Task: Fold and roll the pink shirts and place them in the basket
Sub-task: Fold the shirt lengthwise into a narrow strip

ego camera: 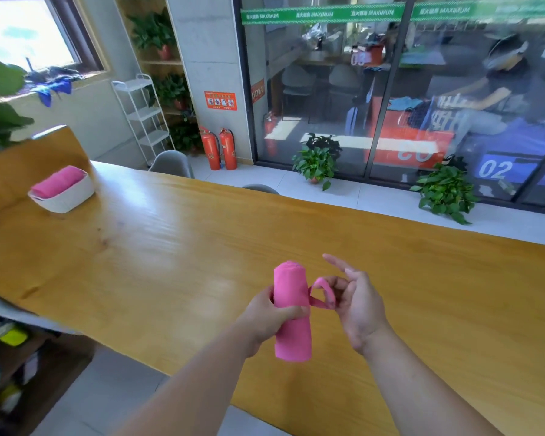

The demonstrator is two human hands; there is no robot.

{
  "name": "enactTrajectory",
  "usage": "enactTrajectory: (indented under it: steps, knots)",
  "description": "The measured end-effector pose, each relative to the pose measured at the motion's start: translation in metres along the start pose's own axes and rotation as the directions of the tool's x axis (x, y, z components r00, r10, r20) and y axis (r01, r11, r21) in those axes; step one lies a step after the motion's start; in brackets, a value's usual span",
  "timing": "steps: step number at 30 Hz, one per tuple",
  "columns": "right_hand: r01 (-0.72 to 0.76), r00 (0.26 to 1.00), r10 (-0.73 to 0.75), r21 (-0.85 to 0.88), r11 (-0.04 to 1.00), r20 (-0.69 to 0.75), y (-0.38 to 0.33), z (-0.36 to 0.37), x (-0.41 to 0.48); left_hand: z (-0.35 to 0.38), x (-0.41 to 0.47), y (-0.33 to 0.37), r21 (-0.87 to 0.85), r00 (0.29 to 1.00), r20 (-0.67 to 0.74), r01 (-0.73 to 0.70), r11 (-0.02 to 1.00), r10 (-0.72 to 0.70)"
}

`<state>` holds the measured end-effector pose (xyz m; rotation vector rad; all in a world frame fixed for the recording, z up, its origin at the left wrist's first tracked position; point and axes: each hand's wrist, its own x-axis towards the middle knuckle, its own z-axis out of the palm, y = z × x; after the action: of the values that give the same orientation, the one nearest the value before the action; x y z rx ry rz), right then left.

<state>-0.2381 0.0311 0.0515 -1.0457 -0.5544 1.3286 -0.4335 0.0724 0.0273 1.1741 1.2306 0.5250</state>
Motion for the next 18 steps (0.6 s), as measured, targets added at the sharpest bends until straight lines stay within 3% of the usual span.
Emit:
enactTrajectory:
  steps: [3, 5, 8, 9, 11, 14, 18]
  knots:
    - [-0.148, 0.989, 0.147, 0.154, 0.977, 0.015, 0.018, 0.024, 0.001, -0.045, -0.021, -0.002, 0.05, 0.981, -0.061, -0.183, 0.982, 0.185]
    - [-0.209, 0.978, 0.202, 0.23, 0.951, 0.053, 0.029, 0.047, 0.004, -0.074, -0.034, -0.007, 0.265, 0.935, -0.082, -0.314, 0.912, 0.346]
    - [-0.182, 0.981, 0.171, 0.119, 0.976, 0.092, 0.039, 0.099, -0.001, -0.113, -0.051, -0.017, 0.721, 0.842, 0.035, -0.395, 0.57, 0.539]
    - [-0.131, 0.986, 0.13, 0.006, 0.991, 0.102, 0.041, 0.119, -0.005, -0.127, -0.057, -0.019, 0.801, 0.826, 0.062, -0.376, 0.466, 0.561]
    - [0.016, 0.99, 0.02, -0.26, 0.966, 0.138, 0.044, 0.156, -0.015, -0.154, -0.065, -0.024, 0.875, 0.818, 0.054, -0.315, 0.367, 0.573]
    - [0.249, 0.948, -0.105, -0.496, 0.832, 0.299, 0.055, 0.215, -0.032, -0.207, -0.078, -0.033, 0.919, 0.821, -0.042, -0.193, 0.345, 0.57]
    - [0.419, 0.874, -0.147, -0.562, 0.714, 0.464, 0.089, 0.283, -0.051, -0.279, -0.097, -0.044, 0.939, 0.807, -0.186, -0.021, 0.342, 0.561]
